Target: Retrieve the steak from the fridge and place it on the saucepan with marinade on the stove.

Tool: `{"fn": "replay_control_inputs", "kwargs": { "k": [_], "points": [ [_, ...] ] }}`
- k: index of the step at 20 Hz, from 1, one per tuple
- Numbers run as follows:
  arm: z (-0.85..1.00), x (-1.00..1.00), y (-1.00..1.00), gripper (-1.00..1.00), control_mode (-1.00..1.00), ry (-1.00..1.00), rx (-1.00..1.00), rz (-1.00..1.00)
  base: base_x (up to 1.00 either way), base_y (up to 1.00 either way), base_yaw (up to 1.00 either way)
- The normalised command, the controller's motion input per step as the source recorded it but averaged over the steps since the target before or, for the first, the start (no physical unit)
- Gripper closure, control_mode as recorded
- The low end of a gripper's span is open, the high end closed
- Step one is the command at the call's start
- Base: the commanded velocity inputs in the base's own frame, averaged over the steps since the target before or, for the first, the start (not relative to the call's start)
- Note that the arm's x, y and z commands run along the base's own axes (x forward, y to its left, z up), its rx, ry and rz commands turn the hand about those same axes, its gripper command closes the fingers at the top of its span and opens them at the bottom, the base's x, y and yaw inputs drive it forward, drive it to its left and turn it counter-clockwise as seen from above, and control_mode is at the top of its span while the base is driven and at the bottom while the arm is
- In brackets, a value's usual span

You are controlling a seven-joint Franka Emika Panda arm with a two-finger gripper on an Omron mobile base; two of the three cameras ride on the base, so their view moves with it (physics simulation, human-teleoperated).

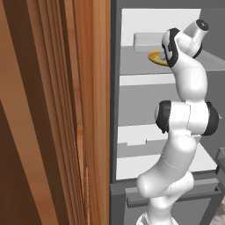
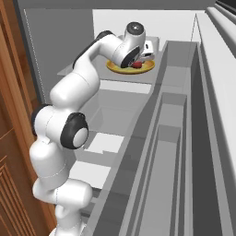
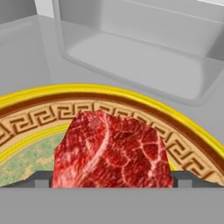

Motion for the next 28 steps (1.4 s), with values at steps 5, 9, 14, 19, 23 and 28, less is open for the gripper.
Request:
{"fn": "replay_control_inputs", "kwargs": {
  "k": [5,9,14,19,23,28],
  "points": [
    [-0.03,0.0,0.0,1.0,-1.0,-0.03,0.0,0.0,0.0,0.0,0.0],
    [0.0,0.0,0.0,1.0,-1.0,0.0,0.0,0.0,0.0,0.0,0.0],
    [0.03,-0.02,0.0,1.0,-1.0,-0.09,0.0,-0.05,0.0,0.0,0.0],
    [0.19,-0.29,0.0,1.0,-1.0,-0.23,0.0,-0.11,0.0,0.0,0.0],
    [0.23,-0.81,0.25,1.0,-1.0,-0.21,0.03,-0.07,0.0,0.0,0.0],
    [0.18,-1.0,0.8,1.0,-1.0,-0.08,0.02,-0.02,0.0,0.0,0.0]
  ]
}}
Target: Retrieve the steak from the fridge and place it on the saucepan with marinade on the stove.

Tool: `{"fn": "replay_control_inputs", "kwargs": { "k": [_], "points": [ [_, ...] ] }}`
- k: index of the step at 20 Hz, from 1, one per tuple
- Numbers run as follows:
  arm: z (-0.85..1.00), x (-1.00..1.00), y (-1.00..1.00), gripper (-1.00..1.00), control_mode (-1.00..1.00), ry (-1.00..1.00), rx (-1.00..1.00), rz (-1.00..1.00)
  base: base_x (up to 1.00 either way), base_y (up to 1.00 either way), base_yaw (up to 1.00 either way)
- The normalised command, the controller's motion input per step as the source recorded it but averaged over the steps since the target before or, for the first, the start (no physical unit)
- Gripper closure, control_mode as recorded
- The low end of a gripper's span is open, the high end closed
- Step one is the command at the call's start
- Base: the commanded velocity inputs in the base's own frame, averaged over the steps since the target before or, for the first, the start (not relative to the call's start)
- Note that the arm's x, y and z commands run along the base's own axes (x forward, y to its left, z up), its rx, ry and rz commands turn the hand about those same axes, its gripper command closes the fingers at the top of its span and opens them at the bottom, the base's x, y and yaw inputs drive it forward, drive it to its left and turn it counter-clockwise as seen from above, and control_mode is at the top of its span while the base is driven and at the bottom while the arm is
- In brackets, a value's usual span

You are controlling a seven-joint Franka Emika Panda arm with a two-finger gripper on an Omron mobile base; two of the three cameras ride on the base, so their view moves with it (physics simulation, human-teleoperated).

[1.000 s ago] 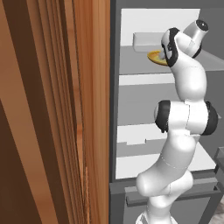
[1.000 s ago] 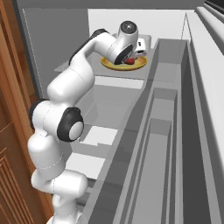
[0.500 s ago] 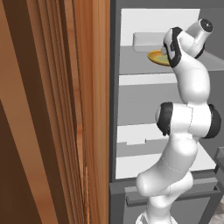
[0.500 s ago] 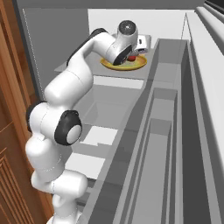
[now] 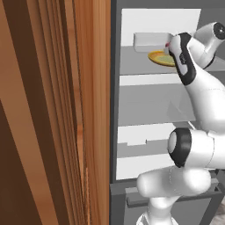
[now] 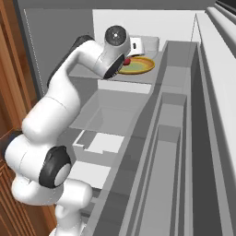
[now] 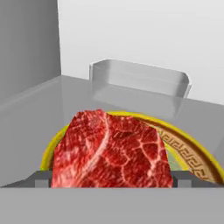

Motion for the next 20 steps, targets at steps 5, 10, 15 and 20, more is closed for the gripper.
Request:
{"fn": "replay_control_inputs", "kwargs": {
  "k": [5,10,15,20],
  "points": [
    [0.0,-1.0,1.0,1.0,-1.0,0.0,0.0,0.0,0.0,0.0,0.0],
    [-0.16,-1.0,0.7,1.0,-1.0,0.08,0.0,0.0,0.0,0.0,0.0],
    [-0.24,-1.0,-0.15,1.0,-1.0,0.1,0.04,-0.01,0.0,0.0,0.0],
    [-0.01,-1.0,-0.36,1.0,-1.0,0.1,0.04,-0.01,0.0,0.0,0.0]
  ]
}}
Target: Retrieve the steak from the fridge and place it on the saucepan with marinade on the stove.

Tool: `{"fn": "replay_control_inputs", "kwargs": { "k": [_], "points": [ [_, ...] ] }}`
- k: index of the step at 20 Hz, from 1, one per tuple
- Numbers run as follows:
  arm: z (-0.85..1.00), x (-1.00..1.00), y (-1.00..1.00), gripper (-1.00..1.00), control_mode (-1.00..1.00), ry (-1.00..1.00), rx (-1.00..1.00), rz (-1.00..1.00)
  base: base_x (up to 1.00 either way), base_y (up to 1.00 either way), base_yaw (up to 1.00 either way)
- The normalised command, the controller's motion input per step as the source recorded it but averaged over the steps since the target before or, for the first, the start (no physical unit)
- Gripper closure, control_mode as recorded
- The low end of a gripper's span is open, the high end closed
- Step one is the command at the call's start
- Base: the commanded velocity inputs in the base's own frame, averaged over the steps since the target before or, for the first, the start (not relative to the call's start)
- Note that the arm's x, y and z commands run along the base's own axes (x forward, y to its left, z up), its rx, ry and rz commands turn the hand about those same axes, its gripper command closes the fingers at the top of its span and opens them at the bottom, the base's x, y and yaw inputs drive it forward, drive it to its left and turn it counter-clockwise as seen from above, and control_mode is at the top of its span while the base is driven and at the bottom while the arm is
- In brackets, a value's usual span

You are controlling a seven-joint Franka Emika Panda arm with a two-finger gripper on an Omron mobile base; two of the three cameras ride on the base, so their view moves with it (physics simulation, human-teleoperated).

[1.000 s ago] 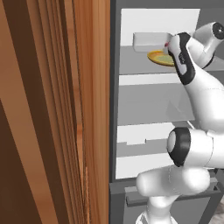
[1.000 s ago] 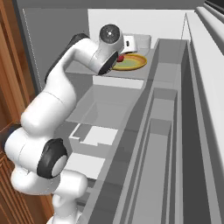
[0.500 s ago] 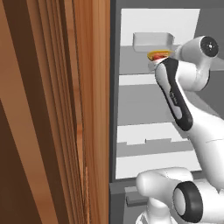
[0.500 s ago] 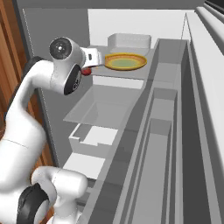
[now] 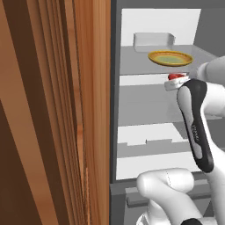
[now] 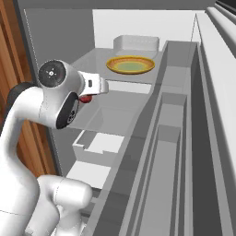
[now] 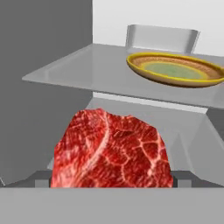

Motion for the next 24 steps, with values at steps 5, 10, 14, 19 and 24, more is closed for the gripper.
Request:
{"fn": "replay_control_inputs", "kwargs": {
  "k": [5,10,14,19,24],
  "points": [
    [-0.1,-0.38,-0.02,1.0,-1.0,0.08,-0.01,0.0,0.0,0.0,0.0],
    [-0.12,-0.44,0.02,1.0,-1.0,0.0,0.0,0.0,0.0,0.0,0.0],
    [-0.13,-0.25,0.04,1.0,1.0,0.0,0.0,0.0,-0.75,0.02,-0.03],
    [0.0,0.0,0.0,1.0,1.0,0.0,0.0,0.0,-1.0,0.0,-0.13],
    [0.0,0.0,0.0,1.0,1.0,0.0,0.0,0.0,-1.0,0.02,-0.42]
  ]
}}
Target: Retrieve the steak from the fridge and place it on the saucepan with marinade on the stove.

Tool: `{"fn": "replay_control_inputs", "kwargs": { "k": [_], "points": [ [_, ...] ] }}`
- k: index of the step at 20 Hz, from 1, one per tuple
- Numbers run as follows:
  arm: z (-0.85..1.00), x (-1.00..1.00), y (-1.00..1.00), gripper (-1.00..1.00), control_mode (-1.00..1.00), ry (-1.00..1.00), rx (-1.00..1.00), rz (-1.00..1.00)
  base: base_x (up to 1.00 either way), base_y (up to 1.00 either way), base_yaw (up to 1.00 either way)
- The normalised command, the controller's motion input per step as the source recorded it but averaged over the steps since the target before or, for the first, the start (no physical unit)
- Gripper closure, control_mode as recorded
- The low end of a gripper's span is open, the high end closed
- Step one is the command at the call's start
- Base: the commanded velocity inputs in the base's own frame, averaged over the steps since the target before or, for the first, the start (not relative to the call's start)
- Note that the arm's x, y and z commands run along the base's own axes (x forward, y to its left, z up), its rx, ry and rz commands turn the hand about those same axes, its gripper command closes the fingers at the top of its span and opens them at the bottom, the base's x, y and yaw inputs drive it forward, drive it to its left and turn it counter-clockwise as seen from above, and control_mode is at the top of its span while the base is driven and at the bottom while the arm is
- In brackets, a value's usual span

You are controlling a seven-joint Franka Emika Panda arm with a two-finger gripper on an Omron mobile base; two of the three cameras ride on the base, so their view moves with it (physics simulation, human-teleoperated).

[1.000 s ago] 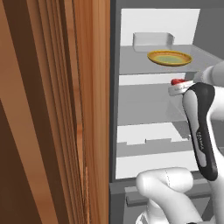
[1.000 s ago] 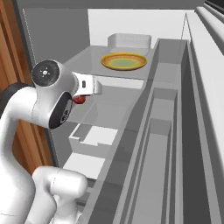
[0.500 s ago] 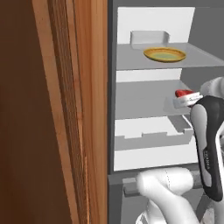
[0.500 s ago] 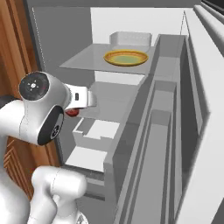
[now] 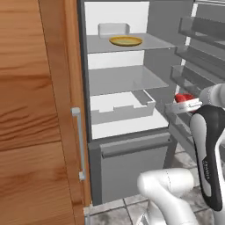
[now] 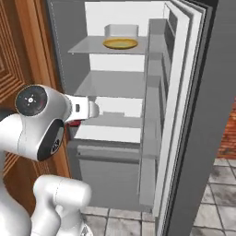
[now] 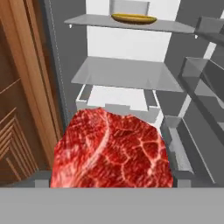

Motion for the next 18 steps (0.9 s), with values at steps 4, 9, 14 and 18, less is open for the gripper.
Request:
{"fn": "replay_control_inputs", "kwargs": {
  "k": [4,9,14,18],
  "points": [
    [0.0,0.0,0.0,1.0,1.0,0.0,0.0,0.0,-1.0,0.24,-0.61],
    [0.0,0.0,0.0,1.0,1.0,0.0,0.0,0.0,-1.0,0.33,-0.65],
    [0.0,0.0,0.0,1.0,1.0,0.0,0.0,0.0,-0.91,0.29,-0.79],
    [0.0,0.0,0.0,1.0,1.0,0.0,0.0,0.0,-0.56,0.07,-0.93]
  ]
}}
